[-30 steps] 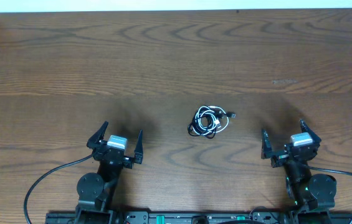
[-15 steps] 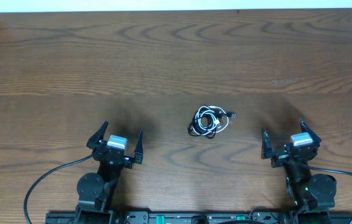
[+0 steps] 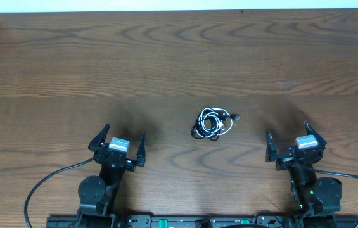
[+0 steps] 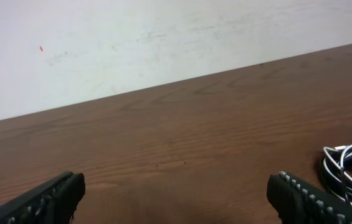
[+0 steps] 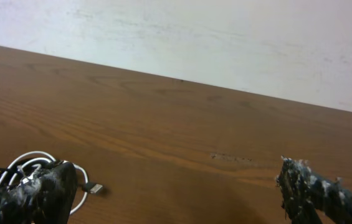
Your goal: Untangle cables
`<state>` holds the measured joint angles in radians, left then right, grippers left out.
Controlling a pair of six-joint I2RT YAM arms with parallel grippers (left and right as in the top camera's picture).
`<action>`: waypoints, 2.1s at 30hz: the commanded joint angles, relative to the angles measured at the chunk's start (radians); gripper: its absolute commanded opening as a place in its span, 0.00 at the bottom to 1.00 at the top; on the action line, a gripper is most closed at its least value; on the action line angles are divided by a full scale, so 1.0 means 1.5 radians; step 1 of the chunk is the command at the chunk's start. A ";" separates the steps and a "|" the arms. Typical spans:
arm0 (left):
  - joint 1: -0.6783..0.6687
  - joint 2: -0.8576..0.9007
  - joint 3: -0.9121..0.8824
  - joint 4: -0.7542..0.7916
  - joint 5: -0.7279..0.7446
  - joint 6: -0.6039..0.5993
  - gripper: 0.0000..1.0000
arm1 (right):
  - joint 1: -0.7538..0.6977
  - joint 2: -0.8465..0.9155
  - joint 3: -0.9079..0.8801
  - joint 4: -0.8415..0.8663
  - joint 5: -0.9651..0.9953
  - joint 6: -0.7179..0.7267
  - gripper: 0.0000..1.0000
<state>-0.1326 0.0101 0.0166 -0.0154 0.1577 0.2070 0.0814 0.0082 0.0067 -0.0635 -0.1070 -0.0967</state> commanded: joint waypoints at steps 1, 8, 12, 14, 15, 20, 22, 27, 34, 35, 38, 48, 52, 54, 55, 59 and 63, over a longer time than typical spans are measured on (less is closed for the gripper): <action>0.001 -0.004 -0.008 -0.027 0.004 0.001 0.98 | 0.003 -0.001 -0.001 -0.003 0.000 -0.009 0.99; 0.001 -0.004 -0.008 -0.027 0.004 0.001 0.98 | 0.003 -0.001 -0.001 -0.003 0.000 -0.008 0.99; 0.001 -0.004 -0.008 -0.027 0.004 0.001 0.98 | 0.003 -0.001 -0.001 -0.003 0.000 -0.009 0.99; 0.001 -0.004 -0.008 -0.025 0.004 0.001 0.98 | 0.003 -0.001 -0.001 -0.003 0.000 -0.008 0.99; 0.001 -0.004 -0.008 -0.025 0.005 0.001 0.98 | 0.003 -0.001 -0.001 -0.003 0.000 -0.008 0.99; 0.001 -0.004 -0.008 -0.024 0.012 -0.010 0.98 | 0.003 -0.001 -0.001 -0.002 0.000 -0.009 0.99; 0.001 -0.004 -0.008 -0.025 0.012 -0.047 0.98 | 0.003 -0.001 -0.001 -0.002 0.000 -0.009 0.99; 0.001 -0.002 -0.008 -0.027 0.012 -0.133 0.98 | 0.003 -0.001 -0.001 -0.002 0.000 -0.009 0.99; 0.001 0.025 -0.002 -0.039 0.011 -0.185 0.98 | 0.003 -0.001 -0.001 -0.002 -0.001 -0.008 0.99; 0.001 0.032 0.003 -0.045 0.011 -0.190 0.98 | 0.003 -0.001 -0.001 -0.002 -0.001 -0.008 0.99; 0.001 0.052 0.023 -0.074 0.011 -0.192 0.98 | 0.003 -0.001 -0.001 -0.003 0.000 -0.008 0.99; 0.001 0.174 0.150 -0.190 0.009 -0.192 0.98 | 0.003 0.019 -0.001 -0.003 0.000 0.116 0.99; 0.001 0.245 0.216 -0.244 0.009 -0.194 0.98 | 0.003 0.063 -0.001 -0.002 -0.001 0.135 0.99; 0.001 0.276 0.238 -0.258 0.010 -0.194 0.98 | 0.003 0.080 -0.001 -0.001 -0.001 0.144 0.99; 0.001 0.289 0.247 -0.262 0.010 -0.194 0.98 | 0.003 0.087 0.001 -0.001 -0.001 0.144 0.99; 0.001 0.343 0.283 -0.279 0.028 -0.195 0.98 | 0.003 0.116 0.011 -0.001 -0.001 0.144 0.99; 0.001 0.384 0.302 -0.285 0.075 -0.197 0.98 | 0.003 0.145 0.027 -0.008 0.000 0.144 0.99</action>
<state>-0.1326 0.5465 0.4274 -0.4309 0.1986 -0.0788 0.0814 0.1970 0.0097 -0.0677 -0.1074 0.1005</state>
